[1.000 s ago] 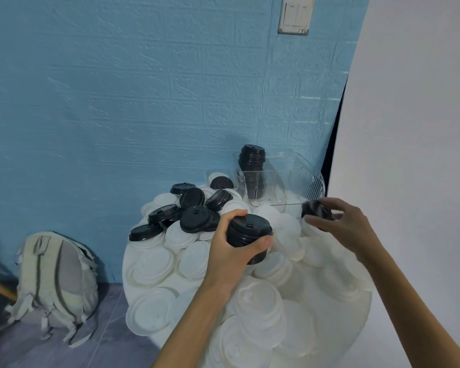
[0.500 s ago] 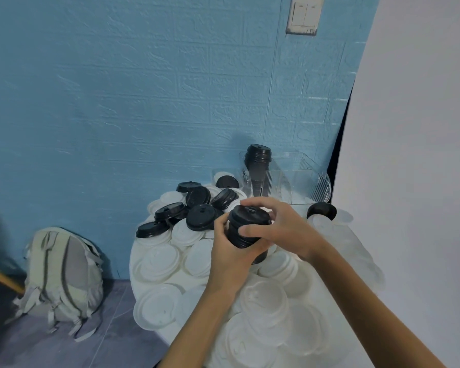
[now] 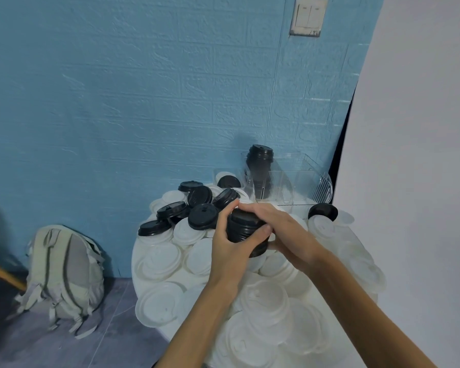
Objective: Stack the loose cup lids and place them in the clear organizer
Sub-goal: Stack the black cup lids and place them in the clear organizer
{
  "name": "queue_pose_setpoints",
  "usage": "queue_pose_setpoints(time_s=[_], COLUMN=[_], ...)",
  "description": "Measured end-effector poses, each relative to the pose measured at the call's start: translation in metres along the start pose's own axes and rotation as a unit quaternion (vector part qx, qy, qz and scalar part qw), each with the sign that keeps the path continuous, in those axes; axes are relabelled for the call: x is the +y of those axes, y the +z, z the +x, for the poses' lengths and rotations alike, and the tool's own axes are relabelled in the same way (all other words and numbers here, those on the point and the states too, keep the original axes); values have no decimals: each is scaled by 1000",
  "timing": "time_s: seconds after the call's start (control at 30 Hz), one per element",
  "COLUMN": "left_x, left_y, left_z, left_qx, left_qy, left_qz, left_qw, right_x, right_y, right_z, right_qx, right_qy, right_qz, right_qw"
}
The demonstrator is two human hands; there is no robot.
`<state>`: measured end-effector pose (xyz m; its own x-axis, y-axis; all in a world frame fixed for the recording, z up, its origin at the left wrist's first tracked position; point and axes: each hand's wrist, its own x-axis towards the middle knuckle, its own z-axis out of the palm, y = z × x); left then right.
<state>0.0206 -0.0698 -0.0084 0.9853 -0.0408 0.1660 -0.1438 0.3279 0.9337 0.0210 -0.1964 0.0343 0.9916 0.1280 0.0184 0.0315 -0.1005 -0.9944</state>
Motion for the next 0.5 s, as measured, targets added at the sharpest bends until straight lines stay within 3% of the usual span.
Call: queue_pose_setpoints(time_s=[0.17,0.5], left_x=[12,7], left_y=[2,0], left_z=[6,10], left_qx=[-12,16], left_qy=[-10,-15], left_qz=[-25,1], left_qw=[1000,1000], right_x=[3,10], right_y=[8,20], right_z=[4,0], right_qx=[52,99], right_qy=[-24,-16], right_qz=[51,33], right_qw=[997,994])
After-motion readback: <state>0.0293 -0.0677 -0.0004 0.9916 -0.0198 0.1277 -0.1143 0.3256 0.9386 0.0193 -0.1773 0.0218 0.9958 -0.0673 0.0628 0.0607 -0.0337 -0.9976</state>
